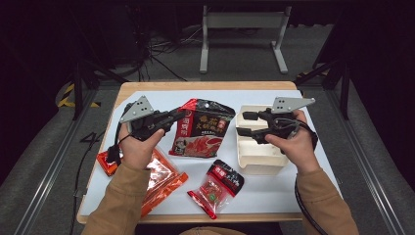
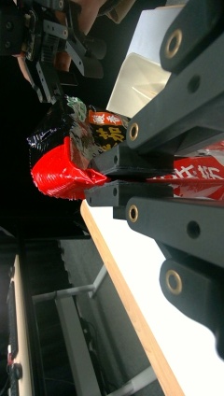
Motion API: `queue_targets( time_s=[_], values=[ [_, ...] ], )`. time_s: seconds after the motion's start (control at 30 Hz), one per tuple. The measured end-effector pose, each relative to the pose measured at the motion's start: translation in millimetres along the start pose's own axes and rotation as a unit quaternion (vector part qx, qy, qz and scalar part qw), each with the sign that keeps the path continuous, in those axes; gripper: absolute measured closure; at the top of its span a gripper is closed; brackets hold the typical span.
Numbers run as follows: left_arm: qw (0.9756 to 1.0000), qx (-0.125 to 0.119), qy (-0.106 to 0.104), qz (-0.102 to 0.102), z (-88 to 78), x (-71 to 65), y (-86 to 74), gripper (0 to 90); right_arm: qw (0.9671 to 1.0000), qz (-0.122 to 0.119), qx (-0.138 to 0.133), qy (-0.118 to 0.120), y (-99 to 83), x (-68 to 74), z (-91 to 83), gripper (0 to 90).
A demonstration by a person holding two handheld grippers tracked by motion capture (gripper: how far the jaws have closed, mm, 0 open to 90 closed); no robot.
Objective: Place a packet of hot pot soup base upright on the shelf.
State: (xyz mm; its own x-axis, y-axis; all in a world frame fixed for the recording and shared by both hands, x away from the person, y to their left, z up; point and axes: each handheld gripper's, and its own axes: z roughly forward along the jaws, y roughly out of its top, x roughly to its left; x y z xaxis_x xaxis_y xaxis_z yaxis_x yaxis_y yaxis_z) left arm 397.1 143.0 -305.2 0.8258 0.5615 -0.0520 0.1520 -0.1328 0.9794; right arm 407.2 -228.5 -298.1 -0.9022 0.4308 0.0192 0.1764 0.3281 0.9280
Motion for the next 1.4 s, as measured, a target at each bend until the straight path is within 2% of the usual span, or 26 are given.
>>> queue_targets(
  time_s=[0.4, 0.67, 0.93, 1.13, 1.3, 1.4],
  values=[
    [1.0, 0.008, 0.002, -0.002, 5.1, -1.0, -3.6, 86.4, 0.9998, -0.007, 0.018, 0.002, 12.0, 1.6, 19.3, 40.6],
    [0.9999, 0.013, 0.0, -0.001, 7.4, -4.4, -3.8, 86.4, 0.9989, -0.01, 0.045, 0.011, 16.1, 2.9, 39.4, 45.5],
    [0.9998, 0.018, -0.001, 0.0, 7.8, -5.3, -4.1, 86.4, 0.9983, 0.01, 0.055, 0.018, 15.2, 2.4, 48.6, 55.9],
    [0.9999, 0.016, -0.003, -0.001, 7.9, -5.9, -4.2, 86.3, 0.9979, 0.02, 0.059, 0.019, 16.4, 0.7, 50.1, 70.6],
    [0.9998, 0.02, -0.005, -0.002, 8.0, -3.6, -5.0, 85.9, 0.998, 0.024, 0.057, 0.013, 18.5, 1.2, 48.6, 75.0],
    [0.9997, 0.022, -0.007, -0.004, 8.7, -2.8, -6.1, 85.6, 0.9978, 0.029, 0.061, 0.001, 19.9, 2.2, 48.5, 77.0]
  ],
)
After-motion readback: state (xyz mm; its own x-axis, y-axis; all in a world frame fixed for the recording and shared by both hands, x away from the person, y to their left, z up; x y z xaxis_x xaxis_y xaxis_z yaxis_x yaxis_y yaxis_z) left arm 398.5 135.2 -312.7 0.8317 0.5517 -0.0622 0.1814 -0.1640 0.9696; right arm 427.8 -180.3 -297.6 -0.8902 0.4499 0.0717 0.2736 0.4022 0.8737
